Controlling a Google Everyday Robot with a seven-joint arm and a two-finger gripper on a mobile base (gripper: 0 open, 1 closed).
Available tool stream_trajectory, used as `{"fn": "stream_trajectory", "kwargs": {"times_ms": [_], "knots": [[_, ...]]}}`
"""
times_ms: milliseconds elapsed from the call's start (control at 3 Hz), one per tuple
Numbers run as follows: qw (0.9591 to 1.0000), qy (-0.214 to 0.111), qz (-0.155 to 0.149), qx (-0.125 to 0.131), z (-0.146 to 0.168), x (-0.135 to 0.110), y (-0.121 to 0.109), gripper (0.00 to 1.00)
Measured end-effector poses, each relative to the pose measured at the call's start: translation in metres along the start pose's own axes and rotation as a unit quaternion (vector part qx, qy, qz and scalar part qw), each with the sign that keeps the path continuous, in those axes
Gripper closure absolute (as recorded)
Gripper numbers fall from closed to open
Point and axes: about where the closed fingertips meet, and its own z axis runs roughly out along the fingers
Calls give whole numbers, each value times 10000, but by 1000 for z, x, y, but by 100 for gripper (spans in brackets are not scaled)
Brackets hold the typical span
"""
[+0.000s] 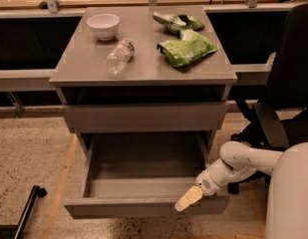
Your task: Open middle drawer
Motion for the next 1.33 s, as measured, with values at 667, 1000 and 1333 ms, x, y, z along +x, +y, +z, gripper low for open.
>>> {"fn": "stream_trajectory", "kwargs": {"times_ms": [667, 1000, 1333], "knots": [[9993, 80, -198, -297, -11, 26, 32, 39], [9985, 58, -425, -325, -15, 29, 39, 36], [9958, -131, -893, -158, -24, 11, 38, 13]]}}
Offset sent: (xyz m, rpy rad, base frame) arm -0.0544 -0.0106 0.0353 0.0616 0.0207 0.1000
